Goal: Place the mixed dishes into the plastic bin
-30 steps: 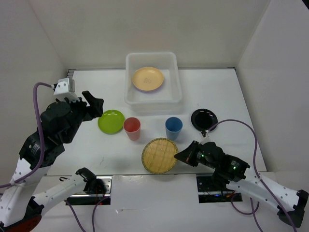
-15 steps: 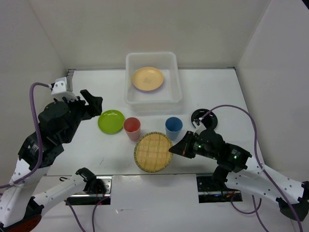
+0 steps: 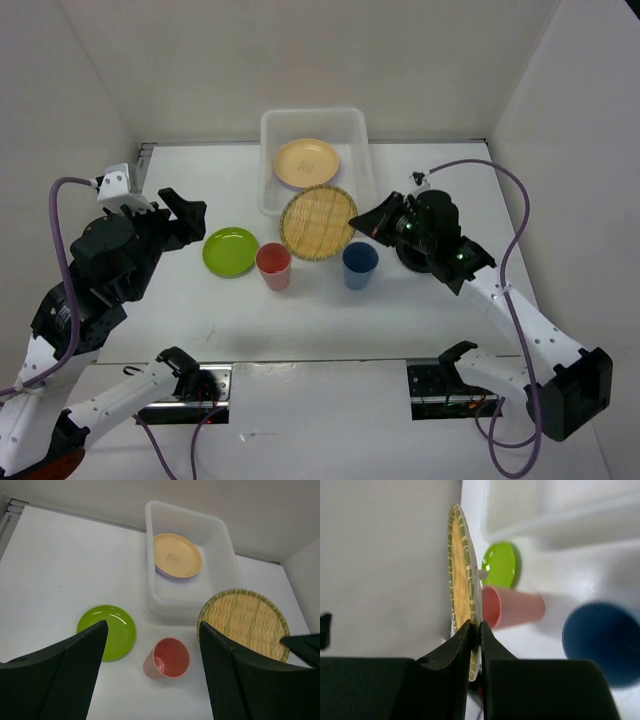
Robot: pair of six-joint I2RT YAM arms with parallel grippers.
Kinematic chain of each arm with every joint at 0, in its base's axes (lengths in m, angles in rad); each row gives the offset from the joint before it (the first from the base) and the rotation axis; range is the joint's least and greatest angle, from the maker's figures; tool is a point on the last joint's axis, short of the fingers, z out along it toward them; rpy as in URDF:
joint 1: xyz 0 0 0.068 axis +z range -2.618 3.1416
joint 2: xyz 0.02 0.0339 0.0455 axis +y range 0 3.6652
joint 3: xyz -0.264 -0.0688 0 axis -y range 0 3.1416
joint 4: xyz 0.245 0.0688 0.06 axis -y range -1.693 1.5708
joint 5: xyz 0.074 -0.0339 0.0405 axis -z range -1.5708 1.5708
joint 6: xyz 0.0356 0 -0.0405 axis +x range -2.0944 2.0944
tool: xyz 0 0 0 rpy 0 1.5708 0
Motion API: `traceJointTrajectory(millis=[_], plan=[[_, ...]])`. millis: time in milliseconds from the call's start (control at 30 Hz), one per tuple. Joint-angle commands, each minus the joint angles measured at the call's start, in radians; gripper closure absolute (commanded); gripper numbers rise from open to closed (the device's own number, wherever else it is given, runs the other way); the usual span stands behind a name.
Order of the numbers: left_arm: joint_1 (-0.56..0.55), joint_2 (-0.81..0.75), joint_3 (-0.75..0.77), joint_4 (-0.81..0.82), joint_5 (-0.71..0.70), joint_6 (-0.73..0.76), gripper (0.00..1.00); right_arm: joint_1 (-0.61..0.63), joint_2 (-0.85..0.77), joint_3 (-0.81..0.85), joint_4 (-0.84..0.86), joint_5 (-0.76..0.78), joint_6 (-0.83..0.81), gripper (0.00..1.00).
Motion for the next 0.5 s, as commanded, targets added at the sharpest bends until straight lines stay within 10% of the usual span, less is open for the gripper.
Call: traceJointTrajectory(millis=[0, 467], plan=[[-0.003, -0.017, 0.013, 0.021, -0.017, 0.032, 0.19, -0.104, 0.103, 0.141, 0.289, -0.102, -0.036, 1.00], [-0.003, -0.063, 0.024, -0.034, -0.017, -0.014, 0.19, -0.192, 0.651, 0.330, 0.822, -0.140, 0.164, 1.00]])
